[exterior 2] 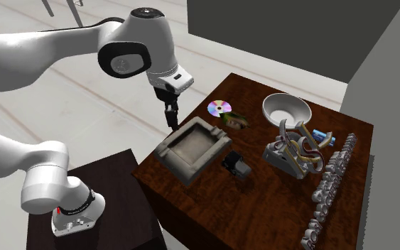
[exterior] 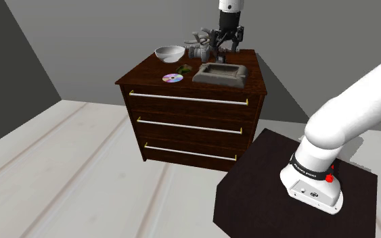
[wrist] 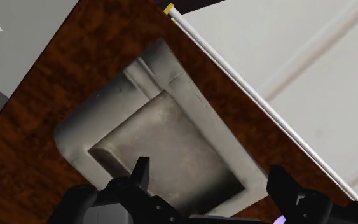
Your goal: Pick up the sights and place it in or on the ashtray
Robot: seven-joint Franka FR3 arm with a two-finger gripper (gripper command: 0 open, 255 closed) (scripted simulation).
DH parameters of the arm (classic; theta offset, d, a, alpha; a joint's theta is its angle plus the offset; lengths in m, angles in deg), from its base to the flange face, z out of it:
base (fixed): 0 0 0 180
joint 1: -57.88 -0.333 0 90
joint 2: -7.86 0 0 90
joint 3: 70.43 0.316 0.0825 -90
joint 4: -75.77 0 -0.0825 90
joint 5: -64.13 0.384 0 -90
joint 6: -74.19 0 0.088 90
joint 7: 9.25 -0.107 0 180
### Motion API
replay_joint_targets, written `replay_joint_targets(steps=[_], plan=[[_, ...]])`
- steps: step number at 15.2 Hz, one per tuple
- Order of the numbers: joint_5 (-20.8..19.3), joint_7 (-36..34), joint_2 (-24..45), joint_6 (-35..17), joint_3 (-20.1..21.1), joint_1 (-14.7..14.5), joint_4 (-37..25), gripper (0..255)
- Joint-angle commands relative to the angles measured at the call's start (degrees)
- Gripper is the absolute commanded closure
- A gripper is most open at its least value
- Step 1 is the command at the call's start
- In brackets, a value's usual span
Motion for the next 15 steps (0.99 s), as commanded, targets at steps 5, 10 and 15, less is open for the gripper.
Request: replay_joint_targets(steps=[5, 10, 15], plan=[[-0.45, -8.82, 12.02, -2.84, -1.4, 3.55, -8.74, 0], [-0.31, -15.64, 21.12, -3.76, -3.26, 5.9, -16.55, 0], [0.56, -21.79, 29.69, -3.8, -5.67, 8.21, -24.71, 0]])
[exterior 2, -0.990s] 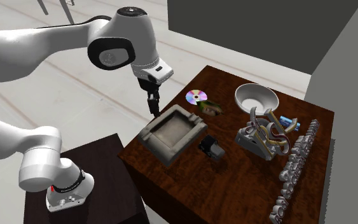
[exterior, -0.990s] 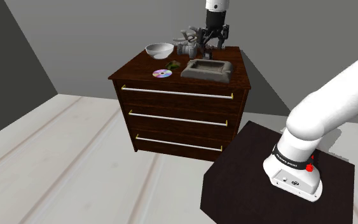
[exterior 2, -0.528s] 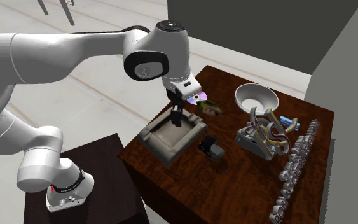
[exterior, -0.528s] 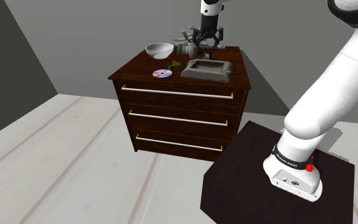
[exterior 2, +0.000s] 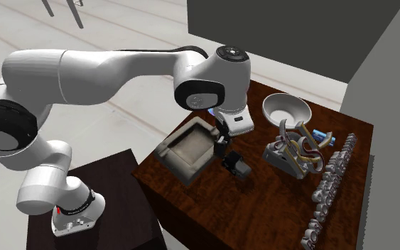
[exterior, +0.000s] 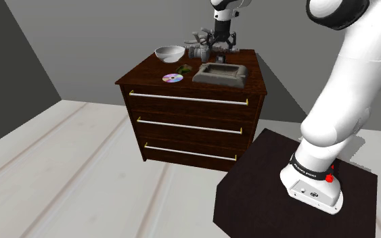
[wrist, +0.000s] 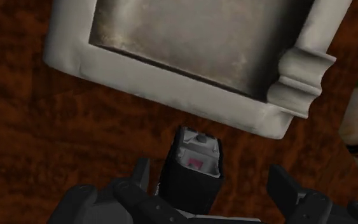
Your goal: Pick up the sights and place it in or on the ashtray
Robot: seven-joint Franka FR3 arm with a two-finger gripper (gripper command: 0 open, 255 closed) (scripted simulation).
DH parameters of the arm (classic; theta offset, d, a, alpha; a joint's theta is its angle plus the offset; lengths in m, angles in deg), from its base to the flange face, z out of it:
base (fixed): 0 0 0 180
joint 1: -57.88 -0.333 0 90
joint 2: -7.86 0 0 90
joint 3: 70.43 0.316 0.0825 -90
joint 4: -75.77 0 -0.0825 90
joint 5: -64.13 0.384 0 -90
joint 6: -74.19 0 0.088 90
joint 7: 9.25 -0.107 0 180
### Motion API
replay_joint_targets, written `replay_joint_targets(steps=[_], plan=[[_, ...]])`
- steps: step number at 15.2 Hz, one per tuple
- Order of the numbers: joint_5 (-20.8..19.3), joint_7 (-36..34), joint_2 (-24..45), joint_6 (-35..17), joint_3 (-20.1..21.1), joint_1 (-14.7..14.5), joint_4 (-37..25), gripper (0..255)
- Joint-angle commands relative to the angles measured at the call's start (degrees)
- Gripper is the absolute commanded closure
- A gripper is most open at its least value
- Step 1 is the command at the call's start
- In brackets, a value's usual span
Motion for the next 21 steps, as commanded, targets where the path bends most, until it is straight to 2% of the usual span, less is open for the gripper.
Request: replay_joint_targets(steps=[1, 4, 11, 19, 20, 21], plan=[[0.48, -2.63, 3.68, -0.09, -0.96, 0.9, -3.44, 0], [1.18, -5.1, 7.23, 0.16, -2.11, 2.02, -7.04, 0], [1.24, -5.05, 7.85, -5.43, -2.11, 2.02, -2.08, 0], [1.24, -5.06, 7.85, -5.42, -2.11, 2.02, -2.08, 0], [1.24, -5.06, 7.85, -5.42, -2.11, 2.02, -2.08, 255], [1.24, -5.06, 7.85, -5.42, -2.11, 2.02, -2.08, 255]])
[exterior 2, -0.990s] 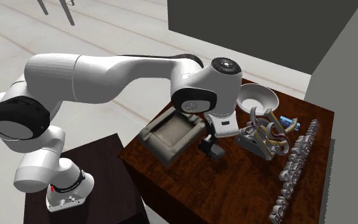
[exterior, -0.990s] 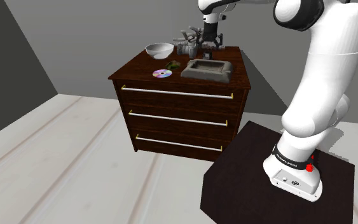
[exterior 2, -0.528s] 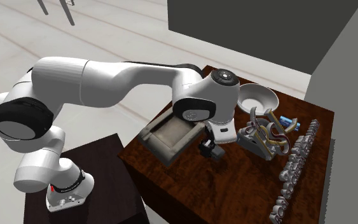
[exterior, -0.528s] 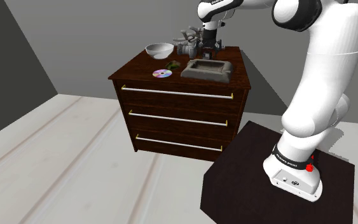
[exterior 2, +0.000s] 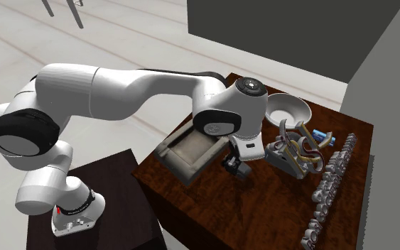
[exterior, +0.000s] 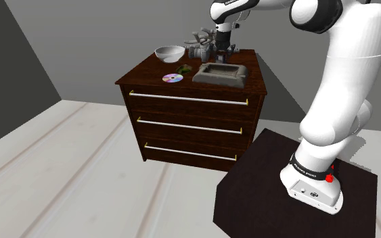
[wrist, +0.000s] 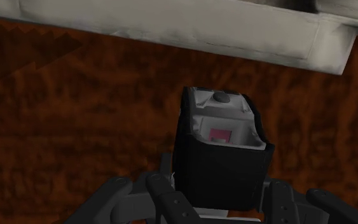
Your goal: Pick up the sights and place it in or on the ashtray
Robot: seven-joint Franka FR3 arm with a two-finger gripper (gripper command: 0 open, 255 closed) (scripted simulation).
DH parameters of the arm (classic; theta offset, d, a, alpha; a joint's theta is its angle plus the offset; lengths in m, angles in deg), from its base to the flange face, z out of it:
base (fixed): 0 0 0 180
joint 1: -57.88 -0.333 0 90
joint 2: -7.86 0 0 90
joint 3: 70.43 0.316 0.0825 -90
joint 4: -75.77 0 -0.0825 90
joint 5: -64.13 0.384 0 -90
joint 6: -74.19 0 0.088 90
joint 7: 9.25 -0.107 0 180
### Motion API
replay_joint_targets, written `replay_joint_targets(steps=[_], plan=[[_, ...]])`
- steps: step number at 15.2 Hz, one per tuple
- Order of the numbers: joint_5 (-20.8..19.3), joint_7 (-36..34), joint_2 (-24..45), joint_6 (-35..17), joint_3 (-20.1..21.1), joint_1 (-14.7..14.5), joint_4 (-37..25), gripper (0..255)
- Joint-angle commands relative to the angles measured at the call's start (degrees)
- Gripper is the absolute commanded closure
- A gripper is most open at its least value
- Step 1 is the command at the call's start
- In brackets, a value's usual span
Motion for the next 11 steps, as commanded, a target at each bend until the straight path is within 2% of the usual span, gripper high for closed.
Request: replay_joint_targets(steps=[1, 8, 11], plan=[[0.02, 0.0, 0.04, 0.02, 0.02, -0.02, 0.05, 255], [0.02, 0.0, 0.05, 0.01, 0.02, -0.02, 0.05, 255], [0.0, 0.0, -0.1, 2.26, 0.01, -0.01, -2.06, 255]])
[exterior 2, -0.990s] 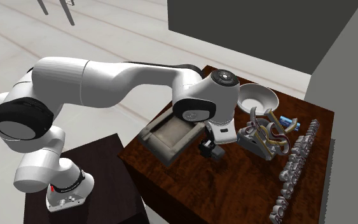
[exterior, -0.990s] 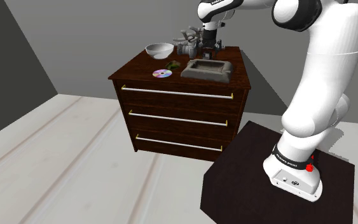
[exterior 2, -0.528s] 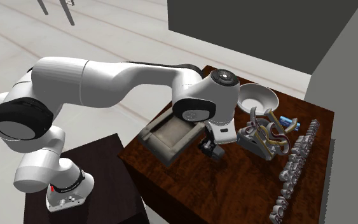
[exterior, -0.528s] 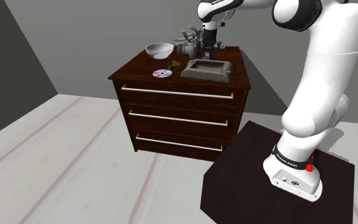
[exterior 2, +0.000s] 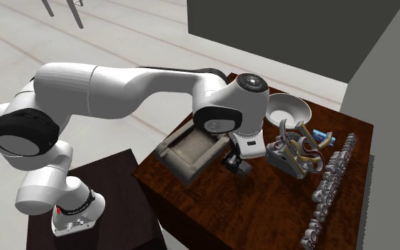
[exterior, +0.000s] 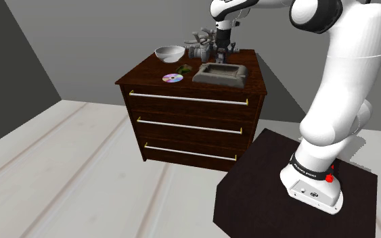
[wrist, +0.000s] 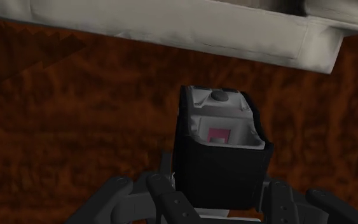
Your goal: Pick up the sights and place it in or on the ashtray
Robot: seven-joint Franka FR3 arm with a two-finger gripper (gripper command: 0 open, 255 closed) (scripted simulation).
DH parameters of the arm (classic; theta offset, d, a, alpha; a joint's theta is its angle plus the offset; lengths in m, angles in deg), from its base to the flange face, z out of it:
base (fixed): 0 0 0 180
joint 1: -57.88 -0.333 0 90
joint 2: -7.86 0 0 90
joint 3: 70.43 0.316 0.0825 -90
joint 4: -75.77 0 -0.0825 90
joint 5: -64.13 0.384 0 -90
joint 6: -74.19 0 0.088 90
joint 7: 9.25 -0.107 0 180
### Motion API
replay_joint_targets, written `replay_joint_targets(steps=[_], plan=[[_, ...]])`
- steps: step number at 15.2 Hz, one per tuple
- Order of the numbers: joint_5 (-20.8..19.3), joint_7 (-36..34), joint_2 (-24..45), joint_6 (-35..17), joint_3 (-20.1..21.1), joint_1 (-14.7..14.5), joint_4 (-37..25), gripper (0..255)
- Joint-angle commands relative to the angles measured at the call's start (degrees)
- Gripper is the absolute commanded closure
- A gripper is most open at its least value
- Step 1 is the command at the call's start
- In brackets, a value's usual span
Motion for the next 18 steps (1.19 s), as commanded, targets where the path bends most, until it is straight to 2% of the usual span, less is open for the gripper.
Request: replay_joint_targets(steps=[1, 18], plan=[[-0.01, -0.01, -0.15, 1.42, 0.0, 0.0, -1.26, 255], [0.15, 0.11, 1.87, 15.43, -0.07, 0.22, -17.29, 255]])
